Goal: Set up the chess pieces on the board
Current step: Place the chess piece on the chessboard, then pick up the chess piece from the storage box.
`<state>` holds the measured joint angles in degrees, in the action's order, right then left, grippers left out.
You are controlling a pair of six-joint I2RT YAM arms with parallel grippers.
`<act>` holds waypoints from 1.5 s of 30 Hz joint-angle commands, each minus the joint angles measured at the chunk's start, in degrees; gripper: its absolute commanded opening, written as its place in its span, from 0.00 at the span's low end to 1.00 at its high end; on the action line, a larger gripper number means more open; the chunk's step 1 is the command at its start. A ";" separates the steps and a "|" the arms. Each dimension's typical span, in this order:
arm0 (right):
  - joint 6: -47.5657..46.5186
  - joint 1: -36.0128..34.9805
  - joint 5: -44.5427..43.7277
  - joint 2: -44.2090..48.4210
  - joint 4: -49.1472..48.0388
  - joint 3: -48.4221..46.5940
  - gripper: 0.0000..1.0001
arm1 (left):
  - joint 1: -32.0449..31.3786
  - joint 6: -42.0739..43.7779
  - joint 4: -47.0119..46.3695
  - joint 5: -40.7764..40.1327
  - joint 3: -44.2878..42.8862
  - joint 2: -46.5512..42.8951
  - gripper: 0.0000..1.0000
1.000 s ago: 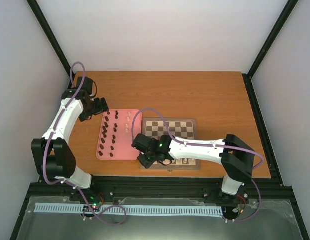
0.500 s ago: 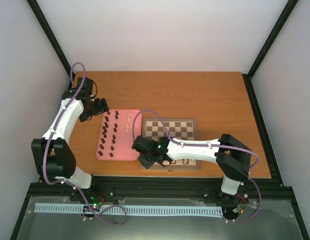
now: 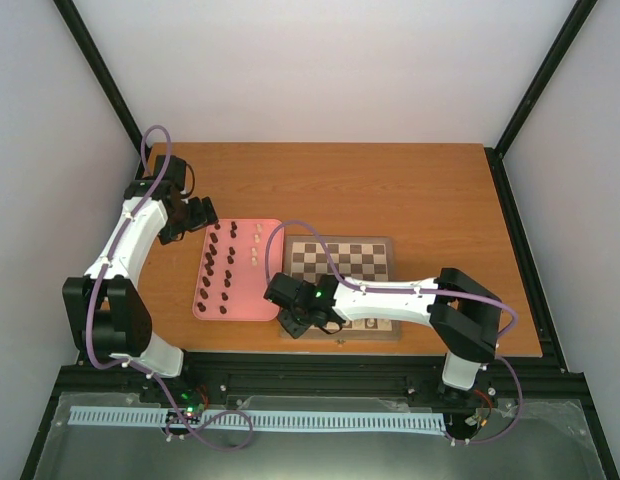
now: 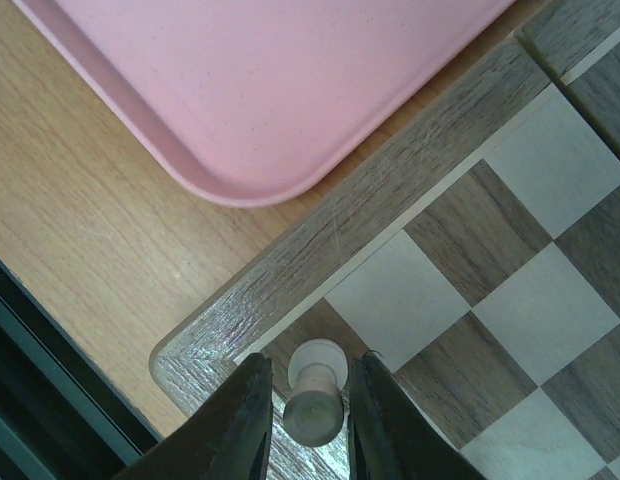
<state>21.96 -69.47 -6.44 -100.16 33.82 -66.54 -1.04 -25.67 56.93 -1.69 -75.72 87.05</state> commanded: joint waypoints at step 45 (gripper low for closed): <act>-8.44 10.35 5.65 -31.81 14.57 -51.50 0.40 | -0.19 0.58 -0.39 2.28 -0.06 -3.07 1.00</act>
<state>13.74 -59.40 -2.35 -128.05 45.41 -113.25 -1.04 -25.67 56.95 -0.25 -75.72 85.82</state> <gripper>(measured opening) 0.402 0.997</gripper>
